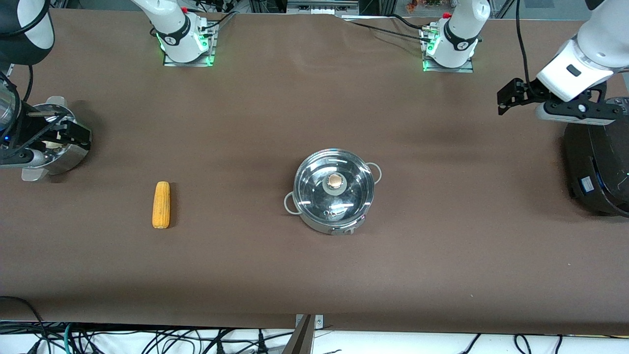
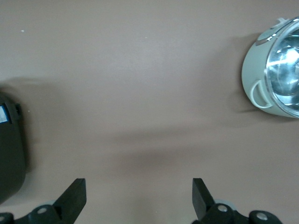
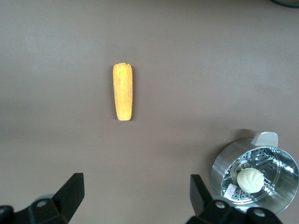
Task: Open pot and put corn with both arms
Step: 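Reach the left gripper over the pot and grasp the lid knob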
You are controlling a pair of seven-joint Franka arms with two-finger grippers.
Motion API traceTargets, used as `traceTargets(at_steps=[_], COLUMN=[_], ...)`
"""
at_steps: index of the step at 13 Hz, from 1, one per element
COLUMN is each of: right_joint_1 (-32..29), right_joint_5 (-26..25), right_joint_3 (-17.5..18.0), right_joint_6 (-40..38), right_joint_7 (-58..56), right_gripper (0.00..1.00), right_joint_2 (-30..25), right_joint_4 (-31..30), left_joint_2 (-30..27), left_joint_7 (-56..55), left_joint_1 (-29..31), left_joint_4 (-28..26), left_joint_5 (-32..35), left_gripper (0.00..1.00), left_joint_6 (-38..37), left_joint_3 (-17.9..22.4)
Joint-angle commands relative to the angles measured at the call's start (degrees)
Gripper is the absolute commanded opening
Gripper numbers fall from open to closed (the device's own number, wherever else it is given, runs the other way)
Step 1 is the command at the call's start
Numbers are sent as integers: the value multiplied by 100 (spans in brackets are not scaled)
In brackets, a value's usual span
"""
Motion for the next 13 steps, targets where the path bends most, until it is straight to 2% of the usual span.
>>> traceTargets(at_steps=[1,5,7,9,13], right_joint_1=[-44,-44,-44,-52,-70], right_joint_5=[91,100,100,109,170], right_joint_3=[10,10,10,10,10], right_joint_6=[-20,-20,-20,-20,-20], right_joint_7=[24,24,24,24,15], right_gripper=[100,100,100,100,100], right_joint_2=[57,57,57,57,57], right_joint_4=[132,132,132,132,132], left_joint_2=[71,562,993,1563,2829], left_joint_7=[-354,-1091,-1732,-2339,-3270], left_joint_1=[-24,-50,-68,-68,-848], left_joint_4=[186,747,941,1431,2460], left_joint_5=[-107,-107,-81,-45,-19], left_gripper=[100,100,100,100,100], left_joint_6=[-75,-75,-57,-48,240], left_joint_3=[-255,-799,-1177,-1547,-1504])
